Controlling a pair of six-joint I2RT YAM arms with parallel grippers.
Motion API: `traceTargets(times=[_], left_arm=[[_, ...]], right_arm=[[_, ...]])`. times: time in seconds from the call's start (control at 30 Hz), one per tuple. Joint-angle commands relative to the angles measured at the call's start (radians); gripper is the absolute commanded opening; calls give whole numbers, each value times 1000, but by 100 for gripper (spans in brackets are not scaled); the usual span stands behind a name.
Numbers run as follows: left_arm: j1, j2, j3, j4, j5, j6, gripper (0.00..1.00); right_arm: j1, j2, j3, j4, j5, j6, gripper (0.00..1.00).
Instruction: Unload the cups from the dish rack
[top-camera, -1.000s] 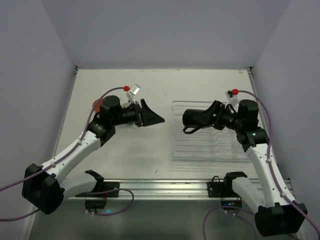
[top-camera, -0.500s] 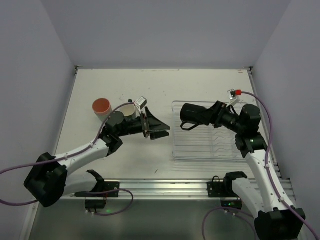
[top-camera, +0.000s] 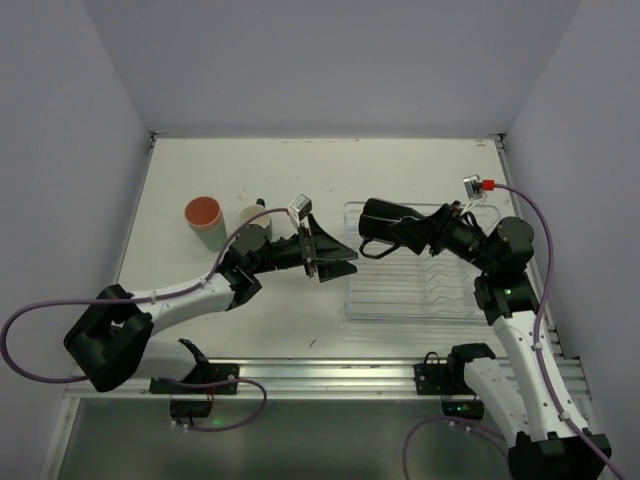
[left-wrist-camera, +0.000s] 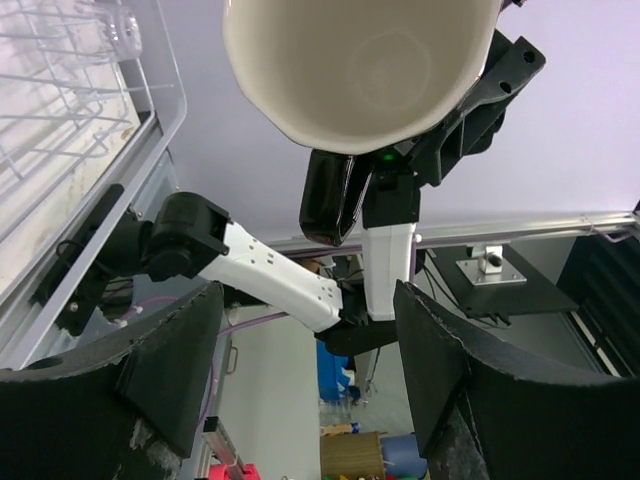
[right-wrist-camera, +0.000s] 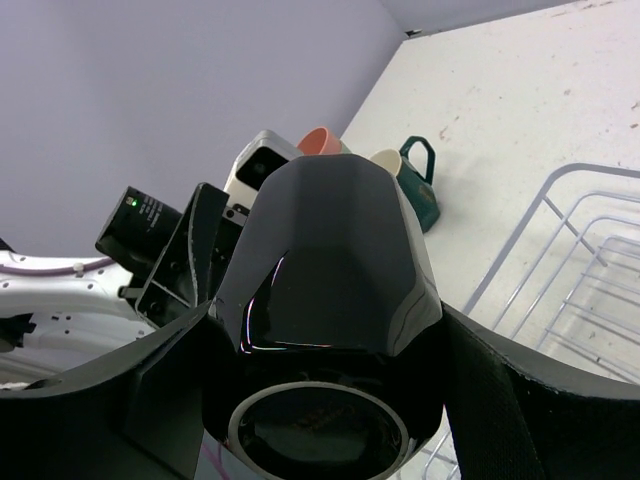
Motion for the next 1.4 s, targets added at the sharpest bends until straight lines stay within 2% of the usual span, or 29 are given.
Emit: traceTargets(times=[0.0,0.47,0.77,1.03,1.37], left_arm=[[-23,25,62,111,-25,-36,72],[-106,192,175,261,-81,-97,70],[-120,238,201,336,-88,-126,58],[-120,255,217,372,-78,-137,54],[-120,281,214,439,-68,-168,43]], right_arm=[[-5,-16,-5,174,-42,59,0],[-3,-14,-23,228,-51,102,0],[-3,1,-48,242,-63,92,0],[-3,15,-60,280,-89,120,0],[-3,35,-82,301,-109,125,0]])
